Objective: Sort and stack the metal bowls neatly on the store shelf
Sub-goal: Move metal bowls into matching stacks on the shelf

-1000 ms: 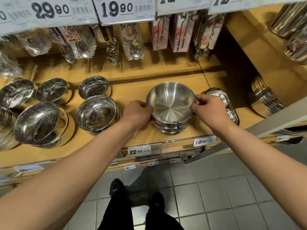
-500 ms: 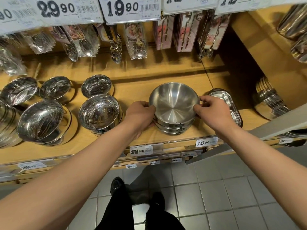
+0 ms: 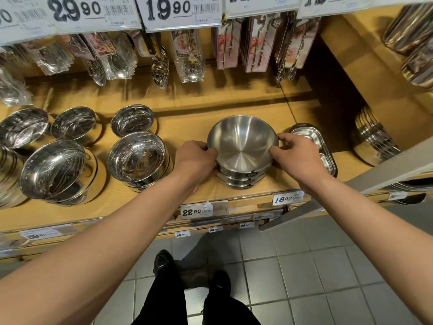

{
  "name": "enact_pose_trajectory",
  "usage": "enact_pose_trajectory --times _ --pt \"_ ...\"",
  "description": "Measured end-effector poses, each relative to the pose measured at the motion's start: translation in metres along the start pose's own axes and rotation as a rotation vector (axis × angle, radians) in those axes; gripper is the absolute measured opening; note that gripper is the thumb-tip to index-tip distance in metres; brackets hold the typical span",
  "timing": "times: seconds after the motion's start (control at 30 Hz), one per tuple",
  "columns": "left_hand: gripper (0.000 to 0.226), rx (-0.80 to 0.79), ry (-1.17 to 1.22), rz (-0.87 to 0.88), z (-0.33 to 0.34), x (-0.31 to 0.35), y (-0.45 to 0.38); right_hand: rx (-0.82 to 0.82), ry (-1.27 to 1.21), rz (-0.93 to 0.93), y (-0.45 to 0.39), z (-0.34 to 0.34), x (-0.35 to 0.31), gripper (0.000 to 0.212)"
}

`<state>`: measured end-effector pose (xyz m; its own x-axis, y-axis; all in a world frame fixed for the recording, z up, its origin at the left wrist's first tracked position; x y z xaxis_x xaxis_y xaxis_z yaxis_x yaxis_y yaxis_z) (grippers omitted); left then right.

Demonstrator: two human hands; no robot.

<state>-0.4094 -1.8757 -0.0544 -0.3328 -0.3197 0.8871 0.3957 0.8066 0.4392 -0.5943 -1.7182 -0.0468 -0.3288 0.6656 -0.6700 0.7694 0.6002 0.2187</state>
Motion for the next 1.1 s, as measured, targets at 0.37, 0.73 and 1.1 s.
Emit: enact_pose_trajectory --times 0.37,0.73,1.1 --pt "0.022 -0.002 0.005 0.030 -0.001 0.002 0.002 0.000 -0.045 -0.030 0.003 0.001 0.001 0.045" --pt "0.017 0.001 0.019 0.020 -0.002 0.003 0.000 0.024 0.063 -0.089 0.011 -0.003 -0.008 0.042" --pt "0.039 -0.180 0.233 -0.224 0.008 -0.024 0.018 -0.296 -0.479 0.277 0.017 0.030 0.022 0.036"
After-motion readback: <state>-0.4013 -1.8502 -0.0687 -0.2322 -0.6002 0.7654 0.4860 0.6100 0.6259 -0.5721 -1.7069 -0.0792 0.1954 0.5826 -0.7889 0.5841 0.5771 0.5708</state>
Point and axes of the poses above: each hand's wrist, its own y-axis away from the middle knuckle, its own z-axis out of the palm, x = y × z, the point moved 6 cm from there along -y, towards the middle knuckle, and after that the axes turned 13 degrees about y, right-handed, at the moved point
